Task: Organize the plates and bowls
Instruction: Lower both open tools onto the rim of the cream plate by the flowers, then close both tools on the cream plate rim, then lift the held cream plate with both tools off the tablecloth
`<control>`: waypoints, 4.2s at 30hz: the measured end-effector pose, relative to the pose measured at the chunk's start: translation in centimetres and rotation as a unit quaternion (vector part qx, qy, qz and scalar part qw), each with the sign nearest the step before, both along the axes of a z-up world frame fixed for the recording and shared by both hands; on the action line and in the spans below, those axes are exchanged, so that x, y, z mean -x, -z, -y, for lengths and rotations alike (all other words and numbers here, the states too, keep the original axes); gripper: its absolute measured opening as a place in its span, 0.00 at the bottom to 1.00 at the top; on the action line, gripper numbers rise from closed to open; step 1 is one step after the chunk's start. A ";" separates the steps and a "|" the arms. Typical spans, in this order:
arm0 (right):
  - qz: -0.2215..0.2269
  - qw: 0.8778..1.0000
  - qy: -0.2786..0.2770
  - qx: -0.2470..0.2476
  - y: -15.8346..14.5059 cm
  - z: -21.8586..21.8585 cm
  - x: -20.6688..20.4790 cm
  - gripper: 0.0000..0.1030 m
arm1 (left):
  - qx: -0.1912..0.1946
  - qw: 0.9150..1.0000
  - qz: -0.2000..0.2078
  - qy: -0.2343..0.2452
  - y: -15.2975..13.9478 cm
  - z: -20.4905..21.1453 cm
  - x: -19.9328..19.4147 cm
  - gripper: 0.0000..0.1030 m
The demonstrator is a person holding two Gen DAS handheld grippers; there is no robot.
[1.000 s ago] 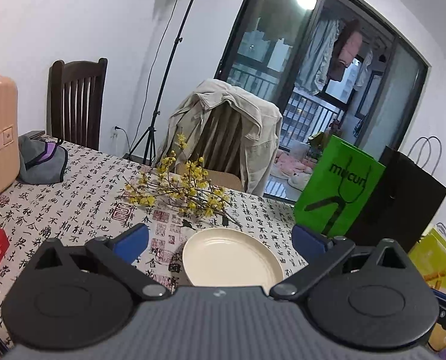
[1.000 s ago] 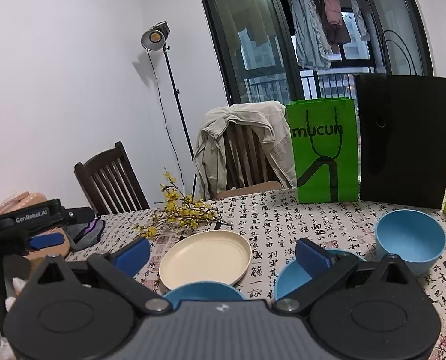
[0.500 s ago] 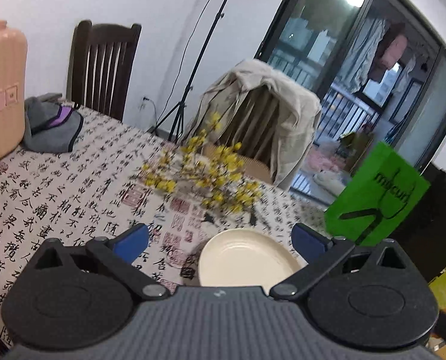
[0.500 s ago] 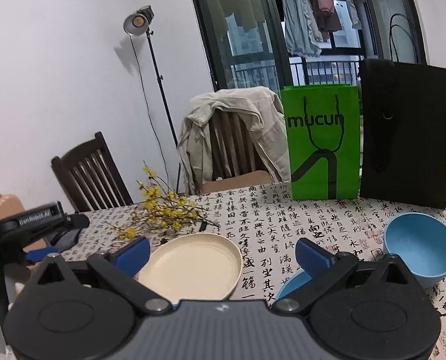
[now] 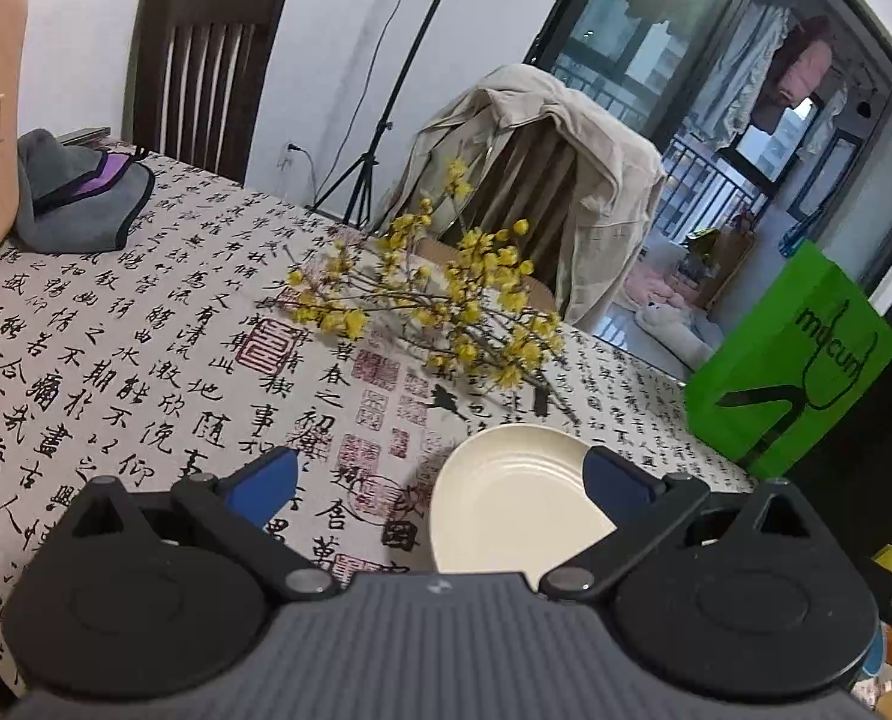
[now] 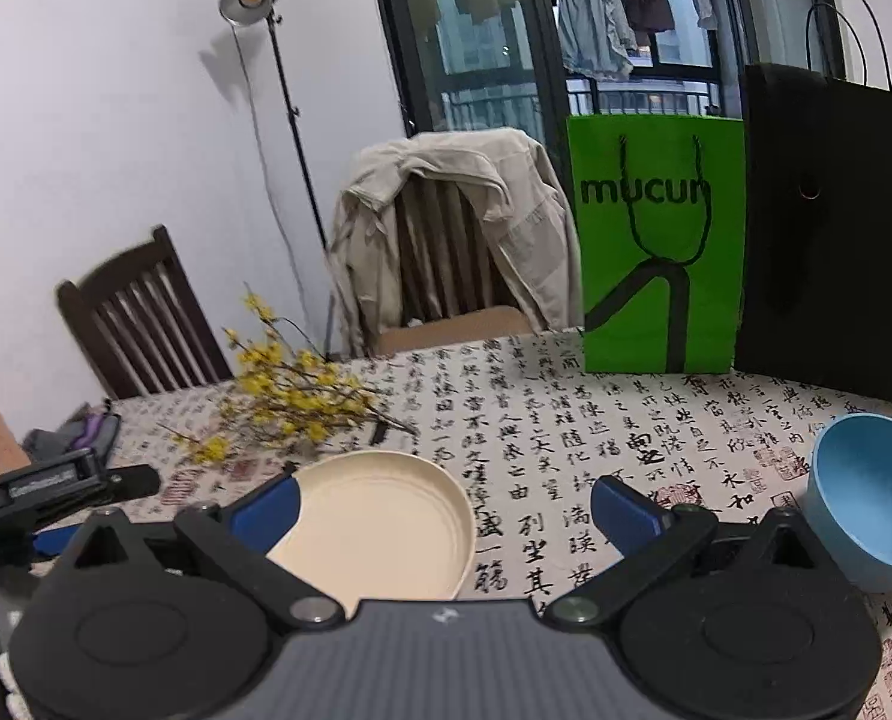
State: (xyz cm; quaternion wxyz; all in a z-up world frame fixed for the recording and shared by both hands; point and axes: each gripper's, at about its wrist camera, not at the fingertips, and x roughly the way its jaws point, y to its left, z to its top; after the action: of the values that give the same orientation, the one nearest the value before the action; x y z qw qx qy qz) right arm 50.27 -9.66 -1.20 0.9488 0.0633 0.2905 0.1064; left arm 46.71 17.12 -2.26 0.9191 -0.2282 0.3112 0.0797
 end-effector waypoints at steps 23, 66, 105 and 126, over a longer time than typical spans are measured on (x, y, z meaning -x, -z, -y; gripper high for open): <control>-0.126 0.989 0.002 0.082 6.6 -1.9 -10.7 0.99 | -0.013 0.997 -0.070 0.009 6.2 0.2 -4.1 1.00; -0.156 0.961 -0.115 0.196 9.5 -6.9 -12.4 0.17 | -0.050 0.993 -0.078 0.080 8.0 3.1 -5.2 0.12; -0.097 0.972 -0.118 0.178 8.1 -7.1 -11.2 0.12 | -0.087 0.993 -0.053 0.053 6.6 3.0 -4.5 0.13; -0.052 0.984 -0.106 0.134 4.9 -6.0 -9.2 0.12 | -0.086 0.995 -0.006 0.042 3.9 2.6 -3.2 0.13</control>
State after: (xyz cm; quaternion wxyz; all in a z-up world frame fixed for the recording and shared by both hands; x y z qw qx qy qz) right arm 59.50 -3.69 -6.14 0.9155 -0.0905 0.3565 0.1627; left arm 49.92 14.53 -6.12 0.9358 -0.1344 0.3184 0.0688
